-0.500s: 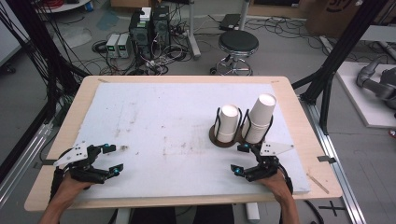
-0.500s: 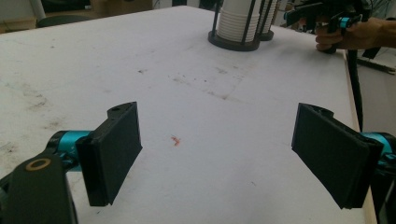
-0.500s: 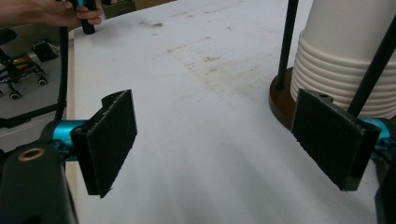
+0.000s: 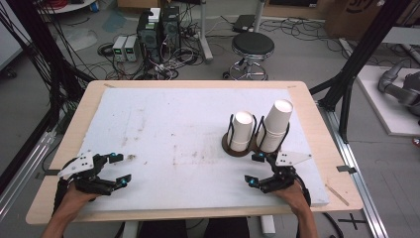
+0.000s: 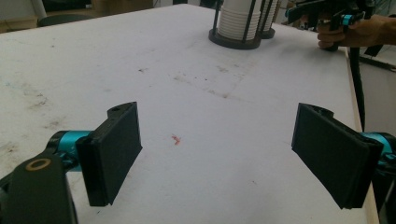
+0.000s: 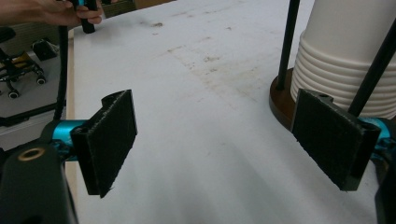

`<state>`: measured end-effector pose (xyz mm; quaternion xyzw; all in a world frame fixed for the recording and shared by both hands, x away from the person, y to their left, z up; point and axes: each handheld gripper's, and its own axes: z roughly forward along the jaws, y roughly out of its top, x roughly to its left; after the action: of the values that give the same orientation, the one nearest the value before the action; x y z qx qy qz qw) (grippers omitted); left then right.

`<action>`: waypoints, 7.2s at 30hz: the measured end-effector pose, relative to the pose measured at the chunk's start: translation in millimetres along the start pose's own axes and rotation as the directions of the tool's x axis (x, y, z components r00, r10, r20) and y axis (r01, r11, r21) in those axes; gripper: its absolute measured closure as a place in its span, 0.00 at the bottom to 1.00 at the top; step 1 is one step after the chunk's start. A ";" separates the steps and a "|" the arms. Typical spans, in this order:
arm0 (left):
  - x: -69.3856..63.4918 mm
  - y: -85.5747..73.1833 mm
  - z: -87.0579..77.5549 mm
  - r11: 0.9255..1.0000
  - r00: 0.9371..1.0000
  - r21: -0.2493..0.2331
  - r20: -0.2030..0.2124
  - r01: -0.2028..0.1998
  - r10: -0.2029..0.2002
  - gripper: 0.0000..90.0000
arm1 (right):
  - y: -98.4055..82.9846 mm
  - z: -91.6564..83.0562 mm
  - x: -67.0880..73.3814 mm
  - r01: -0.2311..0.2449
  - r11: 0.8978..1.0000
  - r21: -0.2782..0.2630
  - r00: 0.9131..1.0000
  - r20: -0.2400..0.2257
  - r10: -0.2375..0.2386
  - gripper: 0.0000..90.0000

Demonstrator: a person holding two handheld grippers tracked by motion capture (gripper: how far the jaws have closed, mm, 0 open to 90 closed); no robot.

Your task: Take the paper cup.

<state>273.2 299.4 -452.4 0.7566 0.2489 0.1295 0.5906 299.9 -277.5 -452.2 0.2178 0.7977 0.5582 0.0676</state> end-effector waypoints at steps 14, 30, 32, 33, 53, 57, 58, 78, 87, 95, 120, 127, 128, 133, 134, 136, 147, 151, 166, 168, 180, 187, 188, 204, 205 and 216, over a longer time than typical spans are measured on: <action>1.0 0.2 0.4 1.000 1.000 0.006 0.011 0.005 -0.005 0.17 | 15.1 -0.8 3.2 -0.027 0.998 0.060 0.999 -0.040 0.030 0.17; 1.2 0.2 0.5 1.000 1.000 0.007 0.015 0.006 -0.007 0.17 | 93.4 -30.9 21.8 0.076 0.997 0.033 0.995 -0.068 -0.074 0.17; 1.2 0.2 0.5 1.000 1.000 0.007 0.011 0.009 -0.009 0.17 | 107.0 -36.0 22.3 0.092 0.995 0.032 0.994 -0.061 -0.090 0.17; 1.2 0.2 0.5 1.000 1.000 0.007 0.011 0.009 -0.009 0.17 | 113.6 -38.4 21.9 0.104 0.994 0.029 0.993 -0.052 -0.102 0.17; 1.3 0.6 1.3 1.000 1.000 0.018 0.011 0.004 -0.004 0.17 | 193.0 -56.4 7.2 0.157 0.984 0.081 0.987 0.015 -0.159 0.17; 1.2 0.6 1.4 1.000 1.000 0.018 0.013 0.008 -0.008 0.17 | 200.3 -56.6 1.3 0.154 0.982 0.104 0.987 0.031 -0.158 0.17; 1.2 0.6 1.4 1.000 1.000 0.018 0.013 0.008 -0.008 0.17 | 202.1 -57.2 -0.2 0.153 0.982 0.110 0.987 0.033 -0.157 0.17; 0.7 0.7 1.8 1.000 1.000 0.022 0.018 -0.003 0.002 0.17 | 224.6 -61.2 -33.7 0.073 0.953 0.293 0.987 0.113 -0.111 0.17; 0.2 1.0 2.7 1.000 1.000 0.029 0.015 -0.007 0.006 0.17 | 236.3 -55.1 -48.3 0.057 0.904 0.423 0.980 0.147 -0.131 0.17; -0.3 1.0 3.2 0.999 1.000 0.032 0.013 -0.007 0.007 0.17 | 243.5 -56.8 -58.7 0.022 0.857 0.516 0.969 0.200 -0.146 0.17; -0.5 1.7 4.3 0.999 1.000 0.050 0.015 -0.017 0.016 0.17 | 221.3 -57.7 -84.0 -0.140 0.765 0.629 0.955 0.290 -0.063 0.17; -1.1 1.8 4.8 0.998 1.000 0.054 0.016 -0.018 0.017 0.17 | 220.1 -50.2 -86.0 -0.163 0.745 0.646 0.951 0.303 -0.054 0.18; -0.9 1.8 4.8 0.998 1.000 0.055 0.018 -0.021 0.020 0.17 | 219.7 -48.2 -86.7 -0.168 0.741 0.650 0.952 0.302 -0.049 0.23; -1.2 2.0 5.0 0.998 1.000 0.058 0.017 -0.022 0.021 0.17 | 219.8 -47.4 -87.7 -0.174 0.734 0.657 0.951 0.307 -0.049 0.37; -1.1 1.9 5.1 0.998 1.000 0.057 0.017 -0.021 0.020 0.17 | 219.5 -47.5 -88.0 -0.185 0.731 0.657 0.948 0.315 -0.043 0.38; -1.1 1.9 5.1 0.998 1.000 0.057 0.017 -0.021 0.020 0.17 | 219.5 -47.6 -88.0 -0.188 0.729 0.658 0.948 0.316 -0.041 0.38; -1.1 1.8 5.0 0.998 1.000 0.056 0.014 -0.015 0.015 0.17 | 222.3 -50.7 -84.4 -0.185 0.736 0.651 0.946 0.321 -0.046 0.41; -1.1 1.9 5.1 0.998 1.000 0.058 0.014 -0.020 0.019 0.17 | 226.0 -51.9 -82.8 -0.186 0.739 0.647 0.943 0.329 -0.050 0.41; -1.0 2.0 5.3 0.998 1.000 0.060 0.012 -0.021 0.020 0.17 | 253.3 -67.4 -69.8 -0.156 0.764 0.626 0.934 0.345 -0.093 0.41; -1.0 2.0 5.3 0.998 1.000 0.060 0.012 -0.021 0.020 0.17 | 258.0 -69.6 -67.9 -0.146 0.766 0.626 0.934 0.342 -0.102 0.41; -1.2 2.0 5.4 0.998 1.000 0.060 0.012 -0.022 0.021 0.17 | 282.4 -76.8 -56.4 -0.117 0.778 0.618 0.927 0.348 -0.137 0.41; -1.1 2.0 5.6 0.998 1.000 0.062 0.011 -0.020 0.019 0.17 | 295.0 -83.1 -49.4 -0.104 0.779 0.618 0.921 0.355 -0.159 0.41; -1.2 2.0 5.6 0.998 1.000 0.062 0.010 -0.021 0.020 0.17 | 296.7 -84.1 -48.4 -0.100 0.780 0.617 0.921 0.355 -0.163 0.41; -1.3 2.0 5.5 0.998 1.000 0.062 0.010 -0.023 0.023 0.17 | 308.5 -90.3 -34.8 -0.051 0.802 0.595 0.925 0.331 -0.186 0.41; -1.2 2.0 5.5 0.998 1.000 0.061 0.009 -0.021 0.021 0.17 | 309.1 -90.1 -33.1 -0.038 0.806 0.591 0.927 0.323 -0.193 0.41; -0.7 1.5 4.1 0.999 1.000 0.047 0.013 -0.013 0.013 0.17 | 314.4 -92.5 -3.2 0.090 0.852 0.516 0.947 0.221 -0.234 0.41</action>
<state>275.0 295.3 -452.0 0.7728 0.2432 0.1225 0.5733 355.8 -269.9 -129.4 0.2346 0.9130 0.2892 0.1667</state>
